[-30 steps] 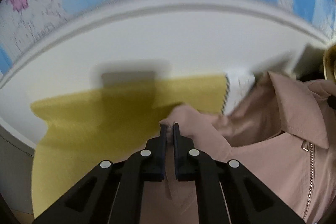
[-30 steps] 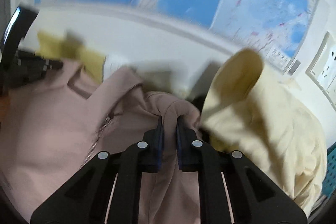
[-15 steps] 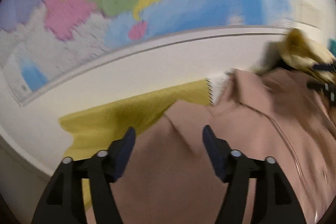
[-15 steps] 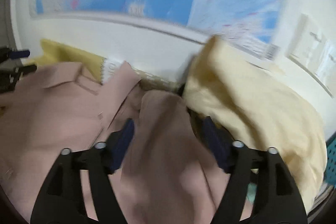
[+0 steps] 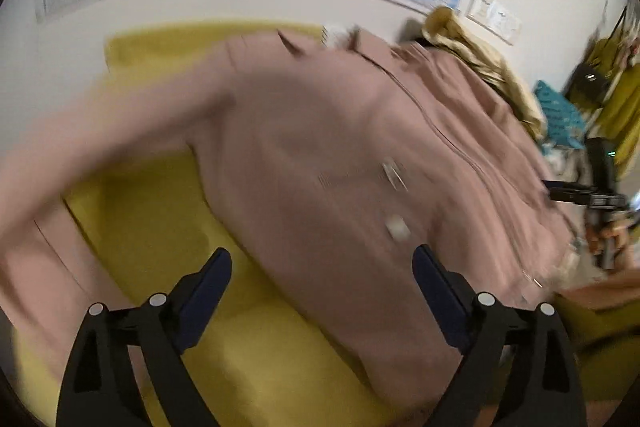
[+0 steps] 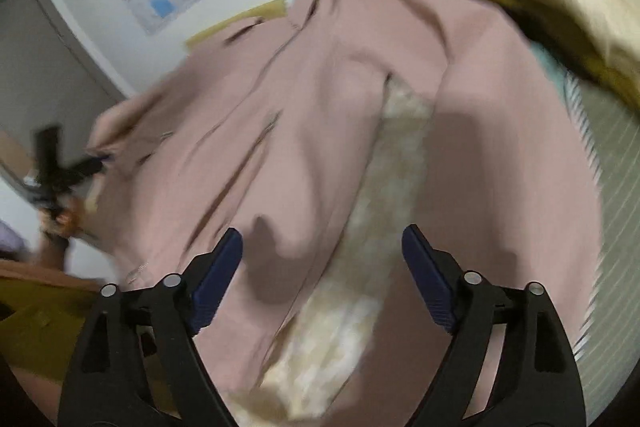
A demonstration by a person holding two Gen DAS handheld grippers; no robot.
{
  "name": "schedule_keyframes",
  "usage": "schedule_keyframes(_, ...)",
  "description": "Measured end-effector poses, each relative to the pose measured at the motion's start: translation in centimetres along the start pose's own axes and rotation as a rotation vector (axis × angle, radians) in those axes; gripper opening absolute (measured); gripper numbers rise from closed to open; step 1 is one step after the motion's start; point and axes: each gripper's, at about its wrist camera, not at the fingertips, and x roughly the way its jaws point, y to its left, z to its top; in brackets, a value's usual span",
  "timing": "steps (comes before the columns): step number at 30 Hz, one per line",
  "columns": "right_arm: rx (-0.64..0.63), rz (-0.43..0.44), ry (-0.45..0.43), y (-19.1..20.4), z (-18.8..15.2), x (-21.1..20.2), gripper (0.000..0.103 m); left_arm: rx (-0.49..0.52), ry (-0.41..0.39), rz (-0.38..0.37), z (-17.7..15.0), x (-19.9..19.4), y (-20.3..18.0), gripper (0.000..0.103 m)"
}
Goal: Fold large clothes
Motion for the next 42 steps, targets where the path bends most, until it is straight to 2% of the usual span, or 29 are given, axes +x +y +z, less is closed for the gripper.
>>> schedule_keyframes(3,-0.003,0.028,0.023,0.9,-1.9,0.2,0.086,-0.049,0.072,-0.103,-2.5,1.2,-0.5,0.093)
schedule_keyframes(4,-0.007,0.037,0.024,1.2,-2.1,0.6,0.089,-0.062,0.086,-0.118,-3.1,1.8,-0.8,0.095)
schedule_keyframes(5,-0.019,0.033,0.002,1.6,-2.3,0.7,0.090,-0.039,0.052,-0.094,-3.5,1.7,-1.7,0.096)
schedule_keyframes(6,-0.030,0.026,-0.006,1.9,-2.4,0.9,0.085,-0.027,0.056,-0.111,-3.5,1.9,-2.1,0.096)
schedule_keyframes(7,-0.033,0.021,-0.013,2.2,-2.3,1.1,0.053,-0.019,0.053,-0.119,-3.6,2.1,-2.8,0.095)
schedule_keyframes(8,-0.018,0.056,-0.004,2.3,-2.1,1.4,0.029,-0.014,0.038,-0.116,-3.6,2.3,-3.5,0.090)
schedule_keyframes(9,0.027,0.133,0.010,2.0,-2.0,1.8,0.005,-0.014,0.034,-0.106,-3.7,2.5,-3.9,0.058)
schedule_keyframes(10,0.057,0.160,0.011,1.9,-2.0,2.0,0.005,-0.025,0.042,-0.076,-3.5,2.9,-4.2,0.021)
schedule_keyframes(12,0.066,0.188,-0.016,2.3,-1.8,1.4,0.004,-0.100,0.070,-0.071,-2.7,3.1,-3.6,0.006)
schedule_keyframes(13,0.082,0.223,-0.044,2.6,-1.7,0.5,0.004,-0.132,0.057,-0.093,-2.5,2.4,-3.3,0.005)
schedule_keyframes(18,0.065,0.295,-0.188,5.1,-1.6,-5.5,0.004,-0.158,-0.018,-0.115,-1.3,-3.9,-2.8,0.005)
schedule_keyframes(20,0.038,0.304,-0.207,6.4,-1.7,-7.2,0.004,-0.134,-0.032,-0.091,-0.9,-6.3,-3.3,0.005)
schedule_keyframes(23,-0.002,0.291,-0.191,7.0,-1.9,-7.5,0.004,-0.095,0.008,-0.039,-1.0,-6.6,-3.8,0.010)
schedule_keyframes(25,0.025,0.242,-0.130,5.9,-2.0,-5.8,0.004,-0.087,0.103,0.065,-1.4,-4.3,-3.0,0.018)
schedule_keyframes(26,0.036,0.174,-0.076,5.3,-2.2,-4.0,0.005,-0.094,0.131,0.070,-1.5,-3.5,-2.4,0.018)
schedule_keyframes(27,0.049,0.133,-0.039,4.6,-2.5,-3.0,0.009,-0.114,0.160,0.066,-1.9,-2.3,-1.5,0.022)
schedule_keyframes(29,0.081,0.026,0.014,3.4,-2.9,-1.3,0.027,-0.143,0.157,0.076,-2.2,-1.4,-0.9,0.031)
schedule_keyframes(30,0.102,-0.024,0.018,2.8,-3.0,-1.0,0.049,-0.133,0.144,0.074,-2.2,-1.4,-1.0,0.033)
schedule_keyframes(32,0.092,-0.064,0.001,2.6,-2.7,-1.4,0.053,-0.073,0.115,0.125,-1.8,-1.6,-2.0,0.044)
schedule_keyframes(33,0.066,-0.101,-0.028,3.0,-2.2,-2.0,0.060,-0.048,0.106,0.136,-1.6,-1.5,-2.3,0.061)
schedule_keyframes(34,0.026,-0.126,-0.057,3.7,-1.5,-2.5,0.067,-0.003,0.090,0.139,-1.2,-1.6,-3.0,0.073)
schedule_keyframes(35,-0.004,-0.135,-0.076,4.2,-1.0,-2.6,0.069,0.034,0.078,0.147,-1.1,-1.5,-3.6,0.078)
schedule_keyframes(36,-0.049,-0.134,-0.101,5.1,-0.2,-2.7,0.070,0.089,0.073,0.158,-0.8,-1.1,-4.1,0.087)
schedule_keyframes(37,-0.078,-0.130,-0.109,5.8,0.2,-2.6,0.070,0.118,0.086,0.155,-0.9,-0.4,-4.2,0.089)
schedule_keyframes(39,-0.167,-0.106,-0.097,8.3,1.3,-1.3,0.069,0.101,0.146,0.152,-0.6,1.9,-4.1,0.084)
schedule_keyframes(41,-0.269,-0.041,-0.068,10.8,1.4,-0.1,0.069,0.055,0.168,0.062,-0.4,2.9,-3.4,0.057)
schedule_keyframes(42,-0.350,-0.017,-0.047,12.7,1.1,0.5,0.070,0.041,0.165,0.053,-0.3,3.0,-3.2,0.051)
